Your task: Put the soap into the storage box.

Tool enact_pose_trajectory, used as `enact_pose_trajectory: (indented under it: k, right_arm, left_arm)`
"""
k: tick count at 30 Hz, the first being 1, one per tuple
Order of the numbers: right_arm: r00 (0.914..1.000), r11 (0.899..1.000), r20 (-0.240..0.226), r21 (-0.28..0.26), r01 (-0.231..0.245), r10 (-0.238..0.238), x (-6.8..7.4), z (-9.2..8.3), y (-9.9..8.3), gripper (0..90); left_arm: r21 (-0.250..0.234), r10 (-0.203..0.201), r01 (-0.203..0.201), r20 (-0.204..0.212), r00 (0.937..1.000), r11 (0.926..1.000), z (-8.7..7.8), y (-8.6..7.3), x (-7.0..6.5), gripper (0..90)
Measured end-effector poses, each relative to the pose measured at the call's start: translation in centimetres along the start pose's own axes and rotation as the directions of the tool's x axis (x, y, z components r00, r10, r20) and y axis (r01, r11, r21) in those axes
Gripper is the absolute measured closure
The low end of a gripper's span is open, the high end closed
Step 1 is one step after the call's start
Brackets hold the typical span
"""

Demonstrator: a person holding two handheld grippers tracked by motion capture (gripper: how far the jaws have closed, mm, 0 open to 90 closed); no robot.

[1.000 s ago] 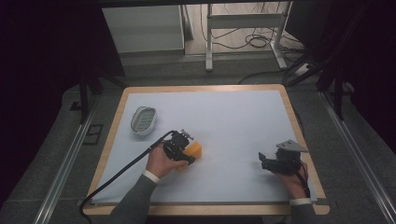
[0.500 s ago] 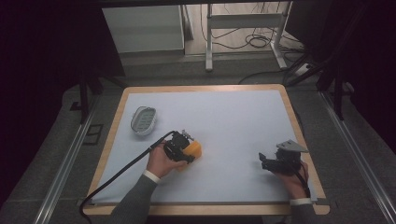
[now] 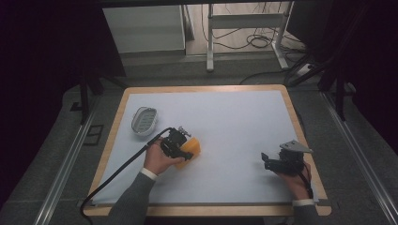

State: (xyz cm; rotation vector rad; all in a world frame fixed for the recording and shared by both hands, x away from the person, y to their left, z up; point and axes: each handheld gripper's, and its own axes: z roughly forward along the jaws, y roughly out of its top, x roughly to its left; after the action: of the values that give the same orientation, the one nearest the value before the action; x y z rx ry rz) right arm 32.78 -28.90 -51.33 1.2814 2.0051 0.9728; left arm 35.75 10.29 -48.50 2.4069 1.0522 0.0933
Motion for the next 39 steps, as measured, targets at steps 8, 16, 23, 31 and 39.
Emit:
enact_pose_trajectory:
  k: [8, 16, 23, 31, 39]
  right_arm:
    - [1.0000, 1.000, 0.004, 0.002, -0.001, 0.001, -0.1, 0.0, 0.0, 7.5]
    - [1.0000, 1.000, 0.003, 0.005, 0.001, -0.001, 0.0, 0.1, -0.1, 7.5]
    - [1.0000, 1.000, 0.006, 0.004, -0.002, 0.002, -0.1, 0.1, -0.1, 7.5]
    - [0.9999, 1.000, 0.011, 0.005, -0.009, 0.009, -0.3, 0.0, -0.1, 7.5]
    - [0.9999, 1.000, 0.011, 0.004, -0.010, 0.010, -0.3, 0.0, -0.1, 7.6]
  left_arm:
    - [-0.007, -0.012, 0.012, -0.003, 0.9999, 0.9999, -0.8, 0.0, 0.6, 61.0]
    - [-0.045, -0.016, 0.016, 0.001, 0.9999, 0.9989, -2.2, -0.1, 0.8, 61.0]
    - [-0.049, -0.025, 0.024, -0.015, 0.9996, 0.9985, -2.8, -0.1, 1.4, 61.0]
    - [-0.081, -0.054, 0.052, -0.017, 0.9984, 0.9954, -3.2, 0.2, 2.2, 61.0]
    - [-0.089, -0.071, 0.068, -0.031, 0.9970, 0.9937, -4.0, 0.0, 2.7, 60.9]
